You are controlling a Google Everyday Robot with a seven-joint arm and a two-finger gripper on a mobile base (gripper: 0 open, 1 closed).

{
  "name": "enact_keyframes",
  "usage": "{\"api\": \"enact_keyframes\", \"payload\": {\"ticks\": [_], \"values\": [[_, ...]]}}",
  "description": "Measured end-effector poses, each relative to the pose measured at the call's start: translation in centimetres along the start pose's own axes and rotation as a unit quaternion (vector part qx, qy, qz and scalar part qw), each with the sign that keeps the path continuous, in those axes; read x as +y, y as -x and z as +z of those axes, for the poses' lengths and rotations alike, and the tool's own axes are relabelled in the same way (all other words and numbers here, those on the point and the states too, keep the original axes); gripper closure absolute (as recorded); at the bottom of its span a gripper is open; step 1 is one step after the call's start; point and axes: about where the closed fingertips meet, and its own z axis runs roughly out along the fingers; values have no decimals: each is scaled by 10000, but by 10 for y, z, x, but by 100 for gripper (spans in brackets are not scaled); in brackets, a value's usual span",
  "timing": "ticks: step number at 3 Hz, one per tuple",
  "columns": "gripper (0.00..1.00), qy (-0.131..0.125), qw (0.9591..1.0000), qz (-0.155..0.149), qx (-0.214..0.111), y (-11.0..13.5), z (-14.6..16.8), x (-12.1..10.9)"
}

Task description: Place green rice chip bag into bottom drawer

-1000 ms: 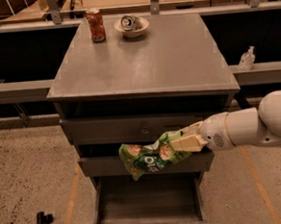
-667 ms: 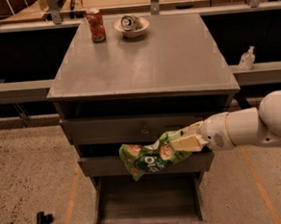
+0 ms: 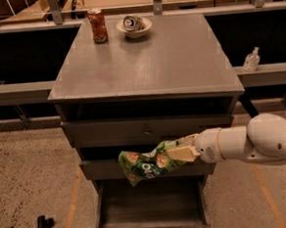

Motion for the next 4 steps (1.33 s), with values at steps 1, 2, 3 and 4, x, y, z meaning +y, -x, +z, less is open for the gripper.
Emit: {"api": "enact_keyframes", "payload": {"ticks": [1,2,3,4], "values": [[100,91,9993,348,-42,-36,39,-21],[100,284,9981,534,143,-74,74,-31],[100,304,9965,767,105,-116,102,-42],[100,-66,9938,1106,-29,-173,137,-71]]}}
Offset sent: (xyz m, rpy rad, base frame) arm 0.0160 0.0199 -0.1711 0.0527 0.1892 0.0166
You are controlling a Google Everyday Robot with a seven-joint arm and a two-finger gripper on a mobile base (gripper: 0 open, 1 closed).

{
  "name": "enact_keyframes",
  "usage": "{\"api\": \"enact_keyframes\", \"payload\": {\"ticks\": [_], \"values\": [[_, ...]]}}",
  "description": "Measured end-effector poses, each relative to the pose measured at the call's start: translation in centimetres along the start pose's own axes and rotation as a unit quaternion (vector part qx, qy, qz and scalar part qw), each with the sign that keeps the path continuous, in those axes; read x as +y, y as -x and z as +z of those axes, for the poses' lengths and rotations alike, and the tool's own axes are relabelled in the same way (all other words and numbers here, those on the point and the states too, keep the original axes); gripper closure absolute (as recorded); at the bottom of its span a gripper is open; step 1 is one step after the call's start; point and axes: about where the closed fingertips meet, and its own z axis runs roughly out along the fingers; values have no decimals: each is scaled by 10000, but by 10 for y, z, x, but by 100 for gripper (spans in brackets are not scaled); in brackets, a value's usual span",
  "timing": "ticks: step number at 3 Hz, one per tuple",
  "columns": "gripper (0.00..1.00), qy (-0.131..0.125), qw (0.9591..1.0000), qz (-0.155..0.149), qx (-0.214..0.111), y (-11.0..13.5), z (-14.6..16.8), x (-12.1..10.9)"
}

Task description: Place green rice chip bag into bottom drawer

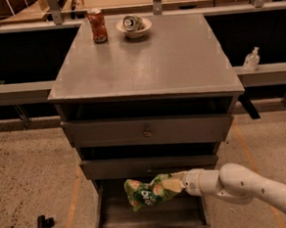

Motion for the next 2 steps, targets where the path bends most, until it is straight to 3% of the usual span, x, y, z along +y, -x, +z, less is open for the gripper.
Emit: {"api": "enact_keyframes", "payload": {"ticks": [1,2], "values": [[100,-381,9988,244,-188,-26,19,-30],[100,-454,9981,345,-231,-32,26,-37]]}}
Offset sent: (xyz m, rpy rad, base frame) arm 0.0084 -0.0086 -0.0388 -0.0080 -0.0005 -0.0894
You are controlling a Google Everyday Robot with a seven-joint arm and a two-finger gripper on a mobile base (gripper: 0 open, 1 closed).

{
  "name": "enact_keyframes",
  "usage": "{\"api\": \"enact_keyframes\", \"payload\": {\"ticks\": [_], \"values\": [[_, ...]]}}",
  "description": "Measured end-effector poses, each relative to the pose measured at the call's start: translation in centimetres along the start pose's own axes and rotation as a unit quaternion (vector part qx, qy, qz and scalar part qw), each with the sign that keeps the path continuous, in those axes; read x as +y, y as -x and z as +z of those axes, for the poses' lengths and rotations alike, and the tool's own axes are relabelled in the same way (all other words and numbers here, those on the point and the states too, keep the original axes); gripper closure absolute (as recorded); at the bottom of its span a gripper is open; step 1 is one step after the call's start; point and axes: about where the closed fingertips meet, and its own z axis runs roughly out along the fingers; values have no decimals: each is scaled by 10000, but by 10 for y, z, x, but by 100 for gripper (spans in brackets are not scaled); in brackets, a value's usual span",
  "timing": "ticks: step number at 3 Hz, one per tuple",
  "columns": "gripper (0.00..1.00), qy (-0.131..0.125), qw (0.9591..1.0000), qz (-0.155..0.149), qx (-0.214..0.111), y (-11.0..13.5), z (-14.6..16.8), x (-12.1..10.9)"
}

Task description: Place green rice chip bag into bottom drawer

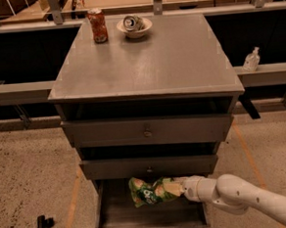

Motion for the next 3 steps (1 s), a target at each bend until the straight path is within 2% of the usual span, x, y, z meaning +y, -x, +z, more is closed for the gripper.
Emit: {"api": "enact_keyframes", "payload": {"ticks": [1,2,3], "values": [[100,-4,9998,207,-31,-12,10,-8],[100,52,9984,565,74,-38,40,-33],[81,-23,9955,896,315,-64,68,-59]]}}
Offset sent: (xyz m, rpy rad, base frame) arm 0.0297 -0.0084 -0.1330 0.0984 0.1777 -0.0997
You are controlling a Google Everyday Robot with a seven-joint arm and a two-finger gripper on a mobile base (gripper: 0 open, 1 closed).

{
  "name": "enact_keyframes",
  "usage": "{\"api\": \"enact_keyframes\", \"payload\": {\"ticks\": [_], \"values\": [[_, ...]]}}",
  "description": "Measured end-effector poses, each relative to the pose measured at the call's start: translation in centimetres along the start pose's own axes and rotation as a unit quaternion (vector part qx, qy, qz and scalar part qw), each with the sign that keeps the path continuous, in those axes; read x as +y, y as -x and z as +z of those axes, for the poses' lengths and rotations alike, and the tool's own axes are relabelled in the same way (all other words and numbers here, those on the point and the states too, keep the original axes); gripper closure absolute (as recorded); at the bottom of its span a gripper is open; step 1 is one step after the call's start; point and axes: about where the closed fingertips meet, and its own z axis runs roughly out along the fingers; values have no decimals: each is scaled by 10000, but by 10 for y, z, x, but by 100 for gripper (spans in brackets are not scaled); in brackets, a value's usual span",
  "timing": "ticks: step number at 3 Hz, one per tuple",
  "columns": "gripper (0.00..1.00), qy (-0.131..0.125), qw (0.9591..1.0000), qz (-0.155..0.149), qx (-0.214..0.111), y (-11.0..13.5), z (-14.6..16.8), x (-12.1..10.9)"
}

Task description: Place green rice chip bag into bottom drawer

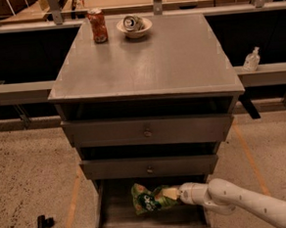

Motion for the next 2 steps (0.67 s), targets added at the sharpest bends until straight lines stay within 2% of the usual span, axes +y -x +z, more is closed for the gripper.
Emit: {"api": "enact_keyframes", "payload": {"ticks": [1,2], "values": [[50,-298,9988,322,224,-24,18,-30],[27,-447,9981,355,239,-24,20,-35]]}}
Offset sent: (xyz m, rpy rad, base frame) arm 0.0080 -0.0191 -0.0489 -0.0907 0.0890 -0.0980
